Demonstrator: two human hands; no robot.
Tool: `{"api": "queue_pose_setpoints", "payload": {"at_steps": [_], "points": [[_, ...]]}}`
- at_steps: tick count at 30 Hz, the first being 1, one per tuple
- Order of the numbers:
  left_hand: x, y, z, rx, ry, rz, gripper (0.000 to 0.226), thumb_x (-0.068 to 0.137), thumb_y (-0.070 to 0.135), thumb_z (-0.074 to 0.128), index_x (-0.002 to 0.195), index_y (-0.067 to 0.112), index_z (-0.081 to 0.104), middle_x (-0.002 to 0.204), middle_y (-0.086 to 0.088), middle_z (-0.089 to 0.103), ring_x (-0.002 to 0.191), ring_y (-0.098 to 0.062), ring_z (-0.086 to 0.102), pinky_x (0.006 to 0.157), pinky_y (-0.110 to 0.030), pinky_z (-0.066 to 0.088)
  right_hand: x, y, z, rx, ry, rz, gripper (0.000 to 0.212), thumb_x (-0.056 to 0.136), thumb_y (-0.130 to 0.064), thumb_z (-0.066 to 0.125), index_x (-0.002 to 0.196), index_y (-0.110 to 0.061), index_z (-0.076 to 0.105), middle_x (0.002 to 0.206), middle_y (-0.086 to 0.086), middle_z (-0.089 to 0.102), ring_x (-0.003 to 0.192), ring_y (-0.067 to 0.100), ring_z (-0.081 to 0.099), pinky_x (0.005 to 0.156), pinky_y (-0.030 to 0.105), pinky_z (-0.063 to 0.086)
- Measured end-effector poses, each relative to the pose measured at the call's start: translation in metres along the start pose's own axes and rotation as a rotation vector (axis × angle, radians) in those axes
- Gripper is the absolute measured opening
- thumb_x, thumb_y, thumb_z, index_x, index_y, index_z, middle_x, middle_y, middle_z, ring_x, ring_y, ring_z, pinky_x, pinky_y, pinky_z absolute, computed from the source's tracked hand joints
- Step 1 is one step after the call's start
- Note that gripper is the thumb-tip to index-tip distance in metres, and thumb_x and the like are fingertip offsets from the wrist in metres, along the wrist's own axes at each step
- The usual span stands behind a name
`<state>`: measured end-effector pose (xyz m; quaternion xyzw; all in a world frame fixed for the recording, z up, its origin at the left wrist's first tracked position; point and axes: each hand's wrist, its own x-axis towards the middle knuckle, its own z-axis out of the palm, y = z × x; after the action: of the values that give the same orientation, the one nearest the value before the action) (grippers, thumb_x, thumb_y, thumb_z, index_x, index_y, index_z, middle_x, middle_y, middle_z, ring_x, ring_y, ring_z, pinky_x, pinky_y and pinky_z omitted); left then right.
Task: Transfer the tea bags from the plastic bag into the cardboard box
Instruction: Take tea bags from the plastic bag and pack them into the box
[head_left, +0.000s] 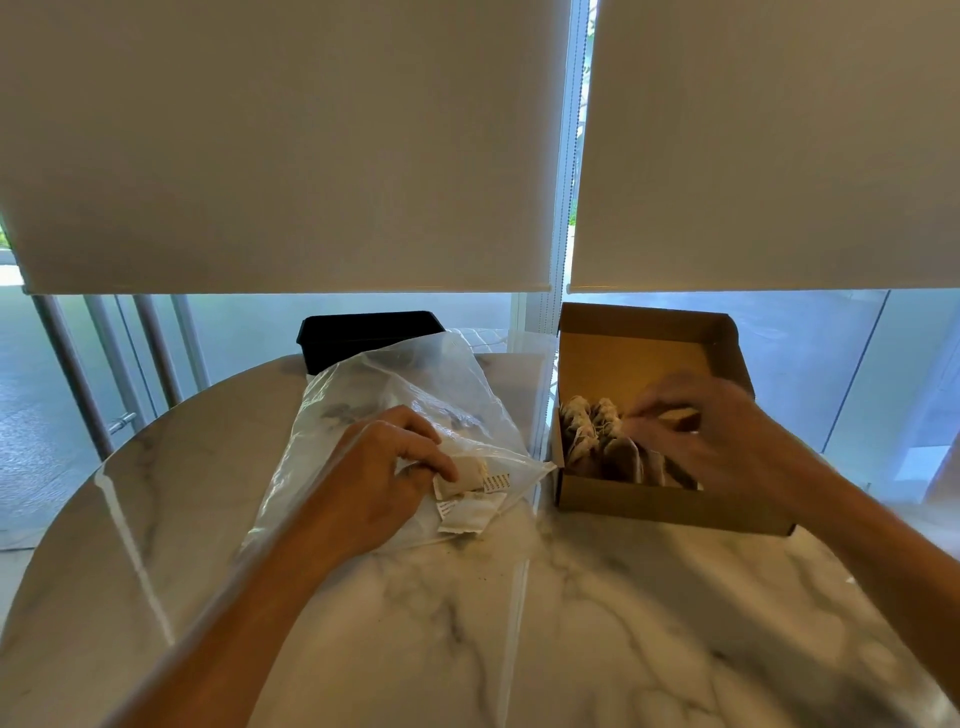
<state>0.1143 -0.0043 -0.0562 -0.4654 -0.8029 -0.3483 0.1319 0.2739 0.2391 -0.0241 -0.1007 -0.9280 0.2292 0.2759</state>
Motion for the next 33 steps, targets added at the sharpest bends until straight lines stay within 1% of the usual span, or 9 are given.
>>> {"api": "queue_pose_setpoints", "payload": {"at_steps": [5,9,13,16,19,23,25,30,33], "points": [[0.001,0.001,-0.002,-0.028,0.076,0.050,0.032,0.083,-0.008,0.059,0.096,0.016,0.076,0.093,0.021,0.058,0.089,0.023,0.048,0.077,0.004,0.034,0.003,-0.037,0.044,-0.006,-0.160,-0.111,0.011,0.085,-0.034,0.065,0.094,-0.038,0.071,0.108,-0.022,0.050,0.099,0.001,0.049,0.080,0.015,0.042],[0.001,-0.003,-0.003,0.024,0.104,0.062,0.048,0.079,-0.017,0.052,0.104,0.018,0.074,0.098,0.033,0.049,0.094,0.009,0.045,0.083,0.004,0.030,0.014,-0.051,0.072,-0.083,-0.159,-0.105,0.026,0.088,-0.036,0.061,0.114,-0.034,0.067,0.121,-0.012,0.051,0.105,0.006,0.047,0.083,0.014,0.040],[0.001,-0.007,-0.009,0.038,0.112,0.005,0.060,0.079,-0.020,0.049,0.115,0.024,0.068,0.110,0.027,0.050,0.106,0.003,0.044,0.086,0.005,0.028,0.019,-0.055,0.082,-0.053,-0.131,-0.114,0.046,0.089,-0.027,0.064,0.133,-0.033,0.051,0.128,-0.011,0.049,0.112,0.010,0.049,0.092,0.018,0.041],[-0.002,-0.009,-0.017,0.037,0.161,-0.055,0.060,0.080,-0.011,0.057,0.118,0.035,0.061,0.115,0.021,0.049,0.110,-0.001,0.041,0.091,-0.009,0.030,0.020,-0.056,0.086,-0.043,-0.134,-0.137,0.062,0.088,-0.023,0.065,0.142,-0.035,0.038,0.131,-0.012,0.045,0.112,0.007,0.045,0.090,0.014,0.036],[-0.006,-0.014,-0.022,0.160,0.222,-0.057,0.048,0.079,0.004,0.068,0.114,0.037,0.065,0.115,0.012,0.053,0.109,-0.009,0.044,0.090,-0.026,0.036,0.020,-0.055,0.085,0.018,-0.153,-0.147,0.062,0.085,-0.023,0.068,0.138,-0.039,0.040,0.127,-0.017,0.045,0.103,-0.001,0.045,0.080,0.005,0.037],[-0.015,-0.027,-0.027,0.295,0.201,-0.226,0.027,0.083,0.014,0.068,0.098,0.037,0.072,0.123,0.006,0.059,0.111,-0.018,0.049,0.091,-0.037,0.040,0.027,-0.059,0.071,0.256,-0.146,-0.086,0.011,0.086,-0.034,0.065,0.094,-0.041,0.064,0.108,-0.021,0.056,0.096,0.000,0.054,0.080,0.014,0.044],[-0.022,-0.030,-0.029,0.300,0.217,-0.274,0.033,0.083,0.012,0.066,0.105,0.036,0.070,0.123,0.007,0.059,0.111,-0.019,0.050,0.091,-0.039,0.040,0.044,-0.063,0.069,0.382,-0.087,0.002,0.006,0.088,-0.037,0.060,0.085,-0.036,0.064,0.095,-0.018,0.063,0.091,0.003,0.058,0.079,0.016,0.045],[-0.051,-0.036,-0.025,0.298,0.190,-0.302,0.061,0.077,0.008,0.071,0.125,0.042,0.056,0.127,0.011,0.056,0.109,-0.017,0.049,0.092,-0.037,0.040,0.102,-0.062,0.095,0.376,-0.202,0.265,0.011,0.094,-0.027,0.056,0.098,-0.021,0.063,0.099,-0.011,0.055,0.086,0.008,0.052,0.082,0.026,0.039],[-0.060,-0.040,-0.025,0.303,0.233,-0.319,0.060,0.076,0.010,0.072,0.125,0.042,0.056,0.126,0.015,0.055,0.108,-0.014,0.049,0.091,-0.037,0.042,0.126,-0.055,0.122,0.252,-0.279,0.351,0.028,0.094,-0.021,0.056,0.119,-0.009,0.058,0.118,0.000,0.054,0.104,0.019,0.051,0.091,0.028,0.043]]}}
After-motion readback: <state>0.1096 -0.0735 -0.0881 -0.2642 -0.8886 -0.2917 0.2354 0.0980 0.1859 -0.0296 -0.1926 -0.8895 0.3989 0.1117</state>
